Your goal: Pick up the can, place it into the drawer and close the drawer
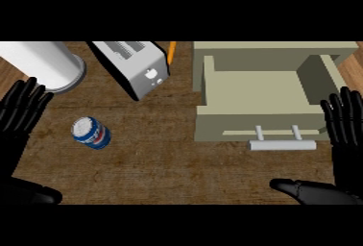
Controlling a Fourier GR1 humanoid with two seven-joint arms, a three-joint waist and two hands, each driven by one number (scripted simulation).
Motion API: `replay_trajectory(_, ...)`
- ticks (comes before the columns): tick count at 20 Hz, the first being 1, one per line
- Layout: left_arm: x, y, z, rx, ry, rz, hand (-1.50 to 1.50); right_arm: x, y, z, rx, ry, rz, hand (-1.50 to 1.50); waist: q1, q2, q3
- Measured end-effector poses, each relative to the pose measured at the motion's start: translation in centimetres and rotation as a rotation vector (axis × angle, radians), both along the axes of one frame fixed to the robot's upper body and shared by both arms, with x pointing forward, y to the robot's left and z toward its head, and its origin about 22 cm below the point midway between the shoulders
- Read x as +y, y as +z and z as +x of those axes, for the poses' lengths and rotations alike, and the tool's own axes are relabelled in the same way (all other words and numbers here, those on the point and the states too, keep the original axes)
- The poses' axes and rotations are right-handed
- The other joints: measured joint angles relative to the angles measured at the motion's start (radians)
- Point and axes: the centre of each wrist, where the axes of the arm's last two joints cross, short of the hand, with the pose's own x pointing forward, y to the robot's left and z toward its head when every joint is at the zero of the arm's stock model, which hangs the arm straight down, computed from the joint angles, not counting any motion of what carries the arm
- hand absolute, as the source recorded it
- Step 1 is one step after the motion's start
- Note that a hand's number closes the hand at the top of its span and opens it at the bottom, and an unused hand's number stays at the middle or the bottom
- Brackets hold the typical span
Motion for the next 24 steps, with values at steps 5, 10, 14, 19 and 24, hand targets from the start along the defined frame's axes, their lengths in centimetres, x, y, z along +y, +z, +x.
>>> replay_trajectory(5, 3.5, 1.2, -0.4, 0.108, -0.010, 0.026, -1.50, -2.1, -0.3, -1.4, 0.087, -0.075, 0.009, -1.50, 0.004, -0.003, 0.000)
replay_trajectory(10, 5.2, 3.1, -1.8, 0.150, -0.013, 0.039, -1.50, -4.4, -0.8, -2.7, 0.113, -0.099, 0.014, -1.50, 0.008, -0.005, 0.001)
replay_trajectory(14, 6.6, 3.4, -2.6, 0.157, -0.011, 0.036, -1.50, -5.6, -0.7, -4.3, 0.119, -0.101, 0.020, -1.50, 0.007, -0.005, 0.000)
replay_trajectory(19, 7.6, 4.2, -3.3, 0.178, 0.006, -0.004, -1.50, -7.2, -0.9, -6.1, 0.117, -0.099, 0.023, -1.50, 0.006, -0.006, 0.001)
replay_trajectory(24, 8.0, 4.1, -3.2, 0.229, 0.014, -0.094, -1.50, -8.7, -1.7, -7.1, 0.125, -0.095, 0.023, -1.50, 0.005, -0.005, 0.001)
